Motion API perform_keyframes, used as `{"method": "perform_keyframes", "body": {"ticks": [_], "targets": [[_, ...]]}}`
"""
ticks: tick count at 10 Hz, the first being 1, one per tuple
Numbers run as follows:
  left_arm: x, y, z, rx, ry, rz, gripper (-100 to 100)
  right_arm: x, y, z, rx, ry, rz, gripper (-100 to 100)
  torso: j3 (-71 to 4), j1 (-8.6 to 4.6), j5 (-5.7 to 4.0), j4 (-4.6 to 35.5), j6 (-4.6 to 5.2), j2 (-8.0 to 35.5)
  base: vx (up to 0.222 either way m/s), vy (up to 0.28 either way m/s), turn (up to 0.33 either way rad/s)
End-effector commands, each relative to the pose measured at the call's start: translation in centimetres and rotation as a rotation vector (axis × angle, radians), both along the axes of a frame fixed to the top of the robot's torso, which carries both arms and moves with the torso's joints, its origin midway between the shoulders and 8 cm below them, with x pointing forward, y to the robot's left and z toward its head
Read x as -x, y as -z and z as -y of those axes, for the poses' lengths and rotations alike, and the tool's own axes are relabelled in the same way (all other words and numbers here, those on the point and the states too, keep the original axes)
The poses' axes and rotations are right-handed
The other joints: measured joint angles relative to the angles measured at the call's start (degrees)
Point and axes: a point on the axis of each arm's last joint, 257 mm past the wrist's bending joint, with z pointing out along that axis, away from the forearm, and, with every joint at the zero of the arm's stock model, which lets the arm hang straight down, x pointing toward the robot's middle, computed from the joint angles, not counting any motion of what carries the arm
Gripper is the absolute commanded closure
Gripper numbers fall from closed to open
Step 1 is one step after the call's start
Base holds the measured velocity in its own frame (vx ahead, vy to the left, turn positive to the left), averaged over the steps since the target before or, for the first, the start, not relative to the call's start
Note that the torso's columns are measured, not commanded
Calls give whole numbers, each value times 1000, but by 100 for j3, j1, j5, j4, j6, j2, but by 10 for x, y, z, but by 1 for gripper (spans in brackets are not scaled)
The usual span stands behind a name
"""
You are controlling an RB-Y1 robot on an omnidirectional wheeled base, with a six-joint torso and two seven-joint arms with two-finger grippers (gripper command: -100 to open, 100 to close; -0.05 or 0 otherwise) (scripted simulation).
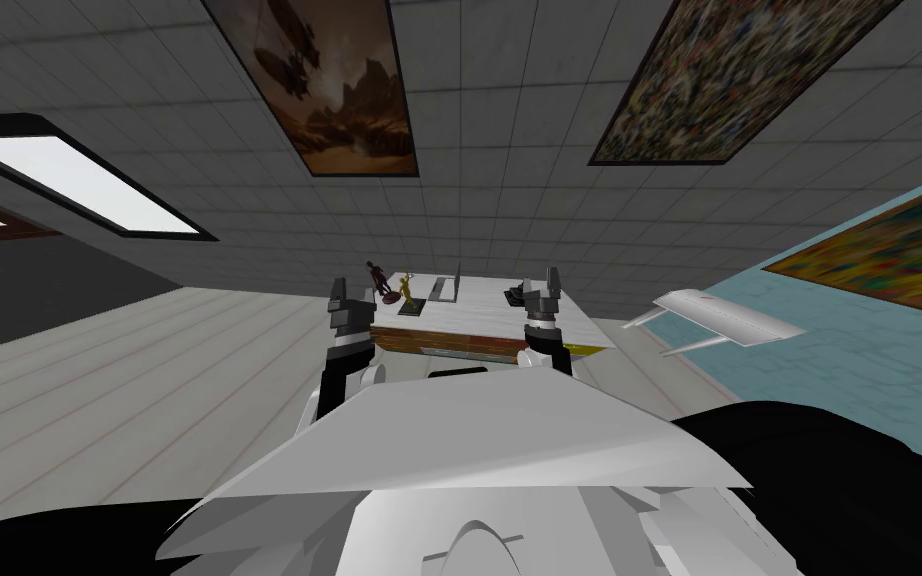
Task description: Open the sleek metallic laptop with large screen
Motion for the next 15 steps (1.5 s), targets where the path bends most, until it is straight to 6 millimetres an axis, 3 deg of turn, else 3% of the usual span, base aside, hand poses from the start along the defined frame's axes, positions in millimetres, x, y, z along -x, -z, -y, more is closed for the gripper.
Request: {"method": "perform_keyframes", "body": {"ticks": [1, 9, 10, 12, 15], "targets": [[0, 0, 0, 0, 0, 0, 0, 0, 0, 0, 0, 0, 0, 0, -467, 0, 0, 235, 0, 232, 0, 0, 0], [0, 0, 0, 0, 0, 0, 0, 0, 0, 0, 0, 0, 0, 0, -7073, 0, 0, 3537, 0, 3539, 0, 0, 0], [-7, 5, 4, -36, 18, -17, -100, 0, 0, 0, 0, 0, 0, 0, -7919, 0, 0, 3960, 0, 3962, 5, -13, -10], [-17, 12, 6, -66, 29, -36, -100, 0, 0, 0, 0, 0, 0, 0, -8427, -5, -1, 4205, 0, 4207, 5, -26, -12], [-37, 26, 8, -102, 36, -68, -100, 0, 0, 0, 0, 0, 0, 0, -8458, -3, -1, 4228, 0, 4226, 8, -42, -17]]}}
